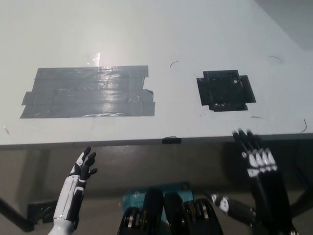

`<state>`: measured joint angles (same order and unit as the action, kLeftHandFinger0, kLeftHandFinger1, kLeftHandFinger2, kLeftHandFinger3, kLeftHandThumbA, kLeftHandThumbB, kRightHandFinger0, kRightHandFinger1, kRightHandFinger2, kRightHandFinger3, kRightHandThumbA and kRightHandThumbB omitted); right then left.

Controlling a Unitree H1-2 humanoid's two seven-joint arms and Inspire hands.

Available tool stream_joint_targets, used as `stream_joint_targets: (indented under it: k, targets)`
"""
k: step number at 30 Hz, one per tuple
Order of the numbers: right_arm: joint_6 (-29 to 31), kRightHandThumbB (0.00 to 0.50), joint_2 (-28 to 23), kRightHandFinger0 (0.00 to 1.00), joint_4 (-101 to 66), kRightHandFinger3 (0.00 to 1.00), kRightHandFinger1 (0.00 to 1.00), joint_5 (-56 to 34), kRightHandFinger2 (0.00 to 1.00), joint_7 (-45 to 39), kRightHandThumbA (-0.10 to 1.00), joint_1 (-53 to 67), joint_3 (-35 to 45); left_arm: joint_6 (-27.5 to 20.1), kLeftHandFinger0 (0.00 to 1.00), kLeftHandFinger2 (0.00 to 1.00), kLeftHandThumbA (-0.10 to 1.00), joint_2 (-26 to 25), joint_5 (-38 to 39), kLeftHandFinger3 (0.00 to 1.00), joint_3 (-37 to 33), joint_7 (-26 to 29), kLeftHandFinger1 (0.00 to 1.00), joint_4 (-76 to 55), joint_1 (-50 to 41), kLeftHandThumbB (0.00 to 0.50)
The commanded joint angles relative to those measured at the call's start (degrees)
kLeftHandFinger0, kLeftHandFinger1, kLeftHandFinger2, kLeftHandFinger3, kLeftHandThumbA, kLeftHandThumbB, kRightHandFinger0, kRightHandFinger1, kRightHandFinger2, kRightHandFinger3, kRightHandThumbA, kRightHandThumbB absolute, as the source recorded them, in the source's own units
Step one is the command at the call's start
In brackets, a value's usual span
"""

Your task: A stack of plates is kept in the middle of the desk close to the robot and the robot grabs the stack with its right hand, picks it up and hands it to a person.

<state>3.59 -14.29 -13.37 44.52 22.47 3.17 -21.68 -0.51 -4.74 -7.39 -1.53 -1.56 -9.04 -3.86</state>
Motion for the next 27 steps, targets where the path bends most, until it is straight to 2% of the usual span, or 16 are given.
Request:
stream_joint_targets:
  k: [1,5,14,25,27]
  targets:
    - [6.0,0.374,3.6,1.00,5.9,1.00,1.00,-31.3,1.00,-7.8,1.00,1.9,6.1,-0.7,0.94,1.00,1.00,-0.5,0.4,1.00,-0.6,-0.9,1.00,-1.8,1.1,0.000]
    - [5.6,0.351,3.0,1.00,7.1,1.00,1.00,-32.1,1.00,-10.7,1.00,1.4,5.8,-0.5,0.93,1.00,1.00,-0.6,0.2,1.00,-0.6,-0.9,1.00,-1.5,1.8,0.000]
    - [5.3,0.373,2.8,1.00,7.3,1.00,1.00,-32.8,1.00,-13.8,1.00,1.6,5.6,0.1,0.93,1.00,1.00,-1.0,0.6,1.00,-0.6,-1.4,1.00,-2.1,2.0,0.000]
    - [6.1,0.367,3.2,1.00,5.5,1.00,1.00,-36.4,1.00,-16.7,1.00,2.5,5.5,-0.2,0.92,1.00,1.00,-0.9,-0.3,1.00,-0.6,-0.9,1.00,-3.3,-1.0,0.000]
    - [6.0,0.367,3.4,1.00,5.1,1.00,1.00,-36.9,1.00,-17.1,1.00,2.8,5.9,-0.1,0.95,1.00,1.00,-0.5,-0.4,1.00,-0.8,-0.6,1.00,-3.4,-1.7,0.000]
